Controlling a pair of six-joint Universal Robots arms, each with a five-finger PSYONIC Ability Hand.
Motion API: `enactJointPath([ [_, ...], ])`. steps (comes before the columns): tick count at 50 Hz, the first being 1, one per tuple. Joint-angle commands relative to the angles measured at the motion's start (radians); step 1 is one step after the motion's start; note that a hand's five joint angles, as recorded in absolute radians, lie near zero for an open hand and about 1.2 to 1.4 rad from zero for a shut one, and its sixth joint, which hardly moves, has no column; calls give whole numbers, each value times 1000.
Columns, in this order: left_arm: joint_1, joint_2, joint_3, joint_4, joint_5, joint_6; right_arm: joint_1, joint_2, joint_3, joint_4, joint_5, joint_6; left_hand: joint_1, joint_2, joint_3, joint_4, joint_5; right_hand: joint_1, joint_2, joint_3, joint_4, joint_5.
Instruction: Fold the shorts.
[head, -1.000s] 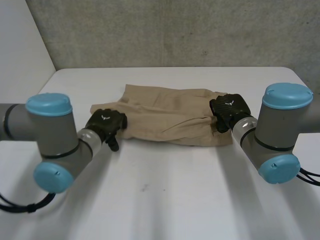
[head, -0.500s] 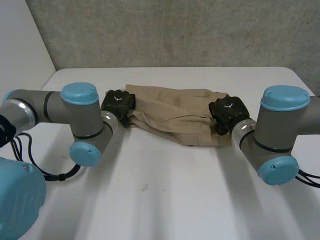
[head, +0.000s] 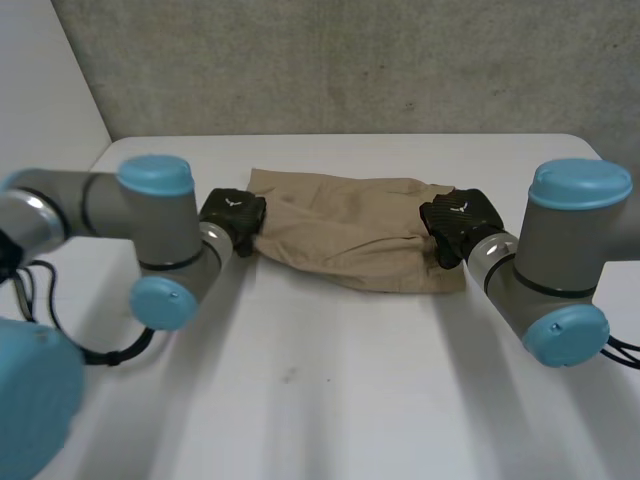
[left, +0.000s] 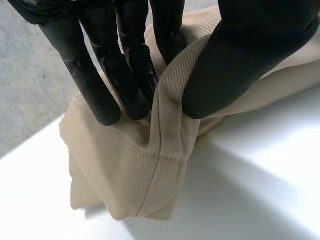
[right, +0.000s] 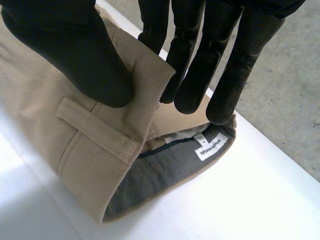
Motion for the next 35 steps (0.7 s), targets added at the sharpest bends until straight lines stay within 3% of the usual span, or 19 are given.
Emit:
enactJointPath([
  [1,-3,287,-237,-235,6,1,0,-71,6,169,2,-159,266,209,213,206,246,417,216,204,205,230],
  [6,8,554,-503,-326,8,94,-11,-129,46,310,-11,-228,266,209,213,206,246,417,216,204,205,230],
  [15,-6,826,-826,-457,8,273,-23,-274,205,528,-64,-426,266,209,213,206,246,417,216,204,205,230],
  [20,-81,945,-895,-622,96,276,-63,-376,313,665,-74,-543,266,209,213,206,246,417,216,204,205,230],
  [26,-94,975,-886,-663,178,282,-97,-419,354,740,-112,-627,266,209,213,206,246,417,216,204,205,230],
  [35,-34,809,-773,-521,163,290,-109,-374,318,628,-187,-552,266,209,213,206,246,417,216,204,205,230],
])
